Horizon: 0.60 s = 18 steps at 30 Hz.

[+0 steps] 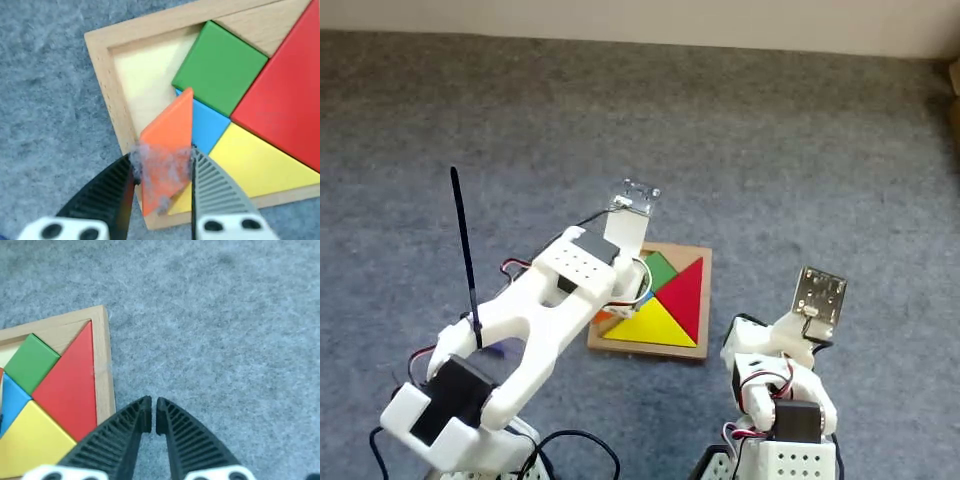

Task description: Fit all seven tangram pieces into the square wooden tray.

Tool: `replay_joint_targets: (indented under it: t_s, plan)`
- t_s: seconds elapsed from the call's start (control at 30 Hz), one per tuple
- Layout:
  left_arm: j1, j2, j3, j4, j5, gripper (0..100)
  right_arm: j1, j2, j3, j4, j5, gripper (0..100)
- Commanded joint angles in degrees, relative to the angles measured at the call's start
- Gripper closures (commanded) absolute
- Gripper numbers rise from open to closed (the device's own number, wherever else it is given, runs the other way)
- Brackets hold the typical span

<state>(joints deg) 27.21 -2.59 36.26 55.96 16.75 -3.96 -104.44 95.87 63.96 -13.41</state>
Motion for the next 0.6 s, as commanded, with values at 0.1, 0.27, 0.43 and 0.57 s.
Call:
replay_joint_targets:
  t_s: [0.1, 0.27, 0.43, 0.57]
  plan:
    - [0.66, -0.57, -2.86, 0.44, 0.26, 99, 0.75, -0.75, 8.04, -0.04, -0.35, 96.7]
    - [-3.12, -0.57, -2.86, 0.88, 3.34, 92, 0.75, -0.75, 8.04, -0.04, -0.35, 96.7]
    - [-2.68, -0.66, -4.62, 6.59, 7.21, 78, 0.75, -0.75, 8.04, -0.04, -0.35, 96.7]
    - [-3.12, -0.66, -6.99, 10.11, 7.56, 77, 0.75, -0.75, 8.04, -0.04, -0.35, 96.7]
